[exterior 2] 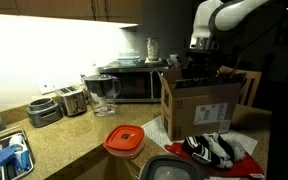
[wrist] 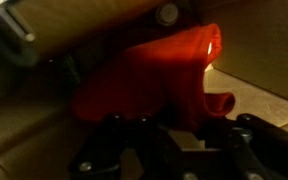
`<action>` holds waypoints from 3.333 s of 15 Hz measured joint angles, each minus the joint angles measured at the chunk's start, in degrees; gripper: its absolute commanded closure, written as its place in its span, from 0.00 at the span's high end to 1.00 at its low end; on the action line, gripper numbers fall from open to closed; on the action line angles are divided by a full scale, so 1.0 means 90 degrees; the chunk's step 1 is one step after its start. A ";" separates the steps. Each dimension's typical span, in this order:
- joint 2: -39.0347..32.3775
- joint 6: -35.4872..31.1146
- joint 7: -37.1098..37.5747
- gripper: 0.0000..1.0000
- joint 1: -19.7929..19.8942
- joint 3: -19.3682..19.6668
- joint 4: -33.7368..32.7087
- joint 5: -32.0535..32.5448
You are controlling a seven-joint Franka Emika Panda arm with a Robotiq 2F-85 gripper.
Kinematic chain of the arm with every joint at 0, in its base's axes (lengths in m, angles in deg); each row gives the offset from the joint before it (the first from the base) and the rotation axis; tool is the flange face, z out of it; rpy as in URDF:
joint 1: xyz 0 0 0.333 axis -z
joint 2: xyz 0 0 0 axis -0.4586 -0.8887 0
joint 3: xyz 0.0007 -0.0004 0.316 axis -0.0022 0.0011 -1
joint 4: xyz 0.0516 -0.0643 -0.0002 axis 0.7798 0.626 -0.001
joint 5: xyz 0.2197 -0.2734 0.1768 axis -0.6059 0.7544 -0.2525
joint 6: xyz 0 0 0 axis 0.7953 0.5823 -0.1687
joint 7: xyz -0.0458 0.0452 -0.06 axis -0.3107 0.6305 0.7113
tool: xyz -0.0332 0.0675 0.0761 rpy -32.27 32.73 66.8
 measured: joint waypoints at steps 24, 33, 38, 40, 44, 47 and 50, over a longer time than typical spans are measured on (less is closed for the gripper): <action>0.1767 0.0580 -0.2398 0.04 0.0098 -0.0210 -0.0175 -0.0855; 0.1934 0.1138 -0.3431 0.04 0.0050 -0.0505 -0.0695 -0.1037; 0.1993 0.1534 -0.3999 0.04 -0.0051 -0.0721 -0.1073 -0.1039; 0.1999 0.1706 -0.4352 0.04 -0.0137 -0.0813 -0.1170 -0.1039; 0.1990 0.1946 -0.5016 0.04 -0.0273 -0.1013 -0.1200 -0.1039; 0.1965 0.2108 -0.5583 0.04 -0.0381 -0.1116 -0.1200 -0.1039; 0.1945 0.2264 -0.6135 0.04 -0.0481 -0.1185 -0.1200 -0.1038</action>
